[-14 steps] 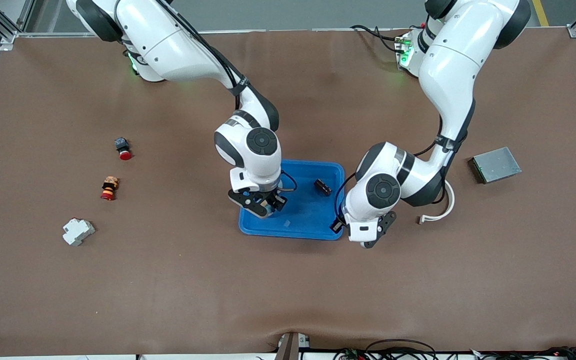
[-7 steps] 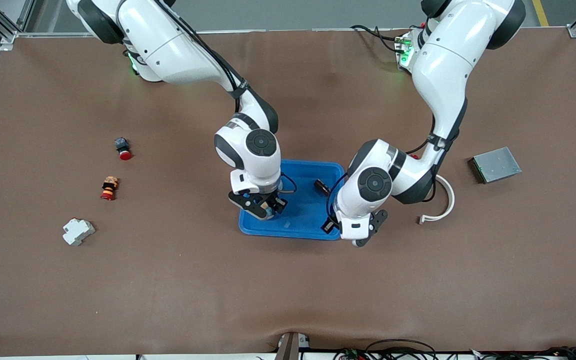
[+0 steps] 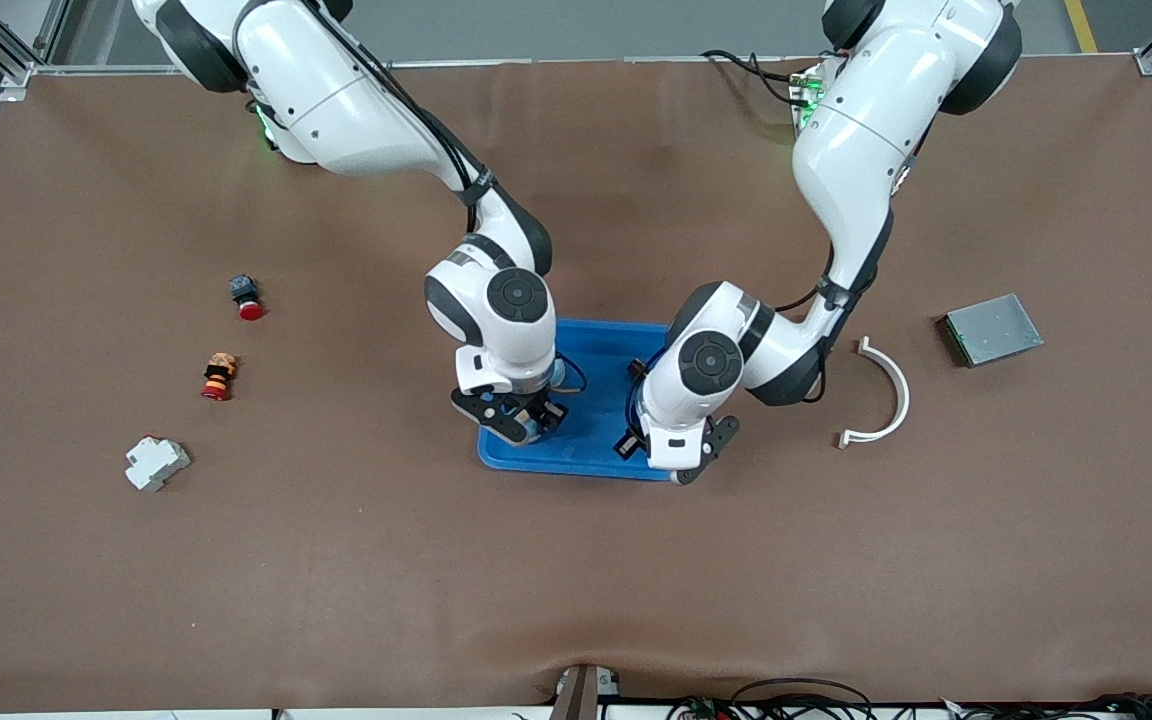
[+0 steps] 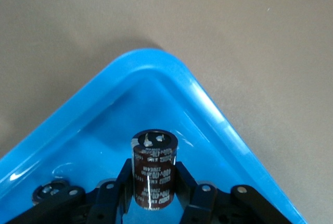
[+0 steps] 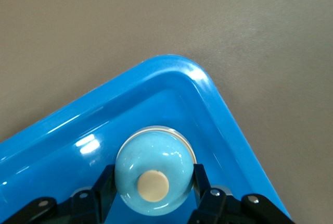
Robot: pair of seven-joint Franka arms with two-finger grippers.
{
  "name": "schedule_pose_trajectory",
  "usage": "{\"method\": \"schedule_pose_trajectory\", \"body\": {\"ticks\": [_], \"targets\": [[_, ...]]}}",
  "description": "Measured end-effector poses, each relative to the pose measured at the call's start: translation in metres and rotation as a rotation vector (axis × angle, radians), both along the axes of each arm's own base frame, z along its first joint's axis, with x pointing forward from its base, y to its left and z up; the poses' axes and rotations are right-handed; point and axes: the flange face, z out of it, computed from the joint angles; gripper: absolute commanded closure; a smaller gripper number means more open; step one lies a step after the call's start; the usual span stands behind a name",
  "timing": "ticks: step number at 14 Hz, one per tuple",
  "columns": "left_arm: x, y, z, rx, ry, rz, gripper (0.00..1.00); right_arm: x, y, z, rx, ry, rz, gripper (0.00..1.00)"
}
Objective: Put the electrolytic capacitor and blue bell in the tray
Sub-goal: 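Lower both items into the tray and open both grippers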
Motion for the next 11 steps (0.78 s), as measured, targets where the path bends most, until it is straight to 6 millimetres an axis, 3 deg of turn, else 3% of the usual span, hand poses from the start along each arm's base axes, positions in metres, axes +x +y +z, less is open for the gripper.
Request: {"method": "schedule_pose_trajectory", "body": {"ticks": [11], "targets": [[-0.003,0.003,-0.022,0.016,0.027,0.004,1.00,-0.002,0.010,-0.005,0.017,-0.009,-0.010,1.00]]}}
